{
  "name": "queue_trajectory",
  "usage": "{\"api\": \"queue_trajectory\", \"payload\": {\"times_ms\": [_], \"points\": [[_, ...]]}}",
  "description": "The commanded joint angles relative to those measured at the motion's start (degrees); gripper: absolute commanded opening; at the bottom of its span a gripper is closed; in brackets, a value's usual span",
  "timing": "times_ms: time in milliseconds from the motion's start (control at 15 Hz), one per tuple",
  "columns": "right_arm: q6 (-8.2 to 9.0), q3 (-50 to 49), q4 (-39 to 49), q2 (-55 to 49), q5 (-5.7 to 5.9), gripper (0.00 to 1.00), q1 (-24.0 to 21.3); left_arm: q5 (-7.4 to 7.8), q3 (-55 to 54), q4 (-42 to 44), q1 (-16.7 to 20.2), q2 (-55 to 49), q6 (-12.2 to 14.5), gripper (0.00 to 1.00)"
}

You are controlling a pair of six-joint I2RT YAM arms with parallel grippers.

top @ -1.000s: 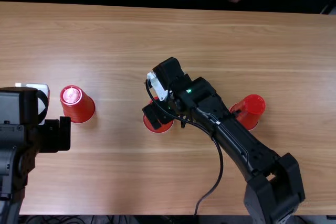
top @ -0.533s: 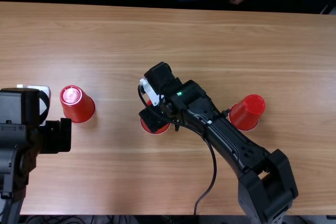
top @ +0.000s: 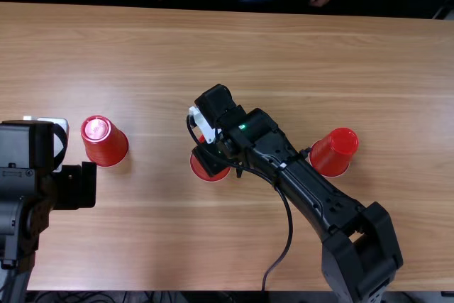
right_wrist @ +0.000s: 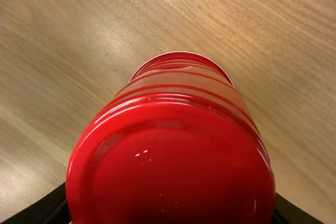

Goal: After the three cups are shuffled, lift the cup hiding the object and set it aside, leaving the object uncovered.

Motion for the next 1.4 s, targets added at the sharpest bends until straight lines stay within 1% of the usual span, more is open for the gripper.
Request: {"api": "queue_trajectory", "payload": {"times_ms": [0,67,200,267,467,600,867,1067,1267,1333], "points": [[0.66,0.9,-0.3,-5.4,-0.24,0.13,0.5,0.29,-0.7,-0.2,0.2,-0.7,-0.2,1.00],[0.87,0.8,-0.3,-8.0,-0.24,0.13,0.5,0.29,-0.7,-0.5,0.2,-0.7,-0.2,1.00],[3.72,-0.2,-0.3,-12.8,-0.13,0.13,0.2,0.29,-0.7,-0.8,0.1,-1.7,-0.2,1.00],[4.35,-1.3,-0.1,-16.1,-0.13,0.13,-0.2,0.29,-0.7,-0.7,0.0,-1.9,-0.2,1.00],[4.46,-8.3,0.2,-25.4,0.18,0.14,-1.0,0.29,-1.7,-0.7,-0.1,-3.0,-0.2,1.00],[4.35,-14.4,0.2,-33.1,0.18,0.14,-5.1,0.29,-2.4,-0.8,-0.2,-3.1,-0.2,1.00],[4.35,-28.1,0.6,-44.6,0.18,0.14,-8.5,0.29,-3.2,-0.7,-0.4,-5.1,-0.2,1.00],[4.25,-35.8,2.2,-46.6,0.39,0.15,-8.8,0.29,-3.2,-0.7,-0.4,-5.2,-0.2,1.00],[4.14,-40.9,8.8,-46.1,0.39,0.20,-8.8,0.18,-3.2,-0.8,-0.3,-5.2,-0.2,1.00],[4.04,-41.7,11.2,-45.9,0.29,0.28,-8.8,0.18,-3.2,-0.8,-0.3,-5.4,-0.2,1.00]]}}
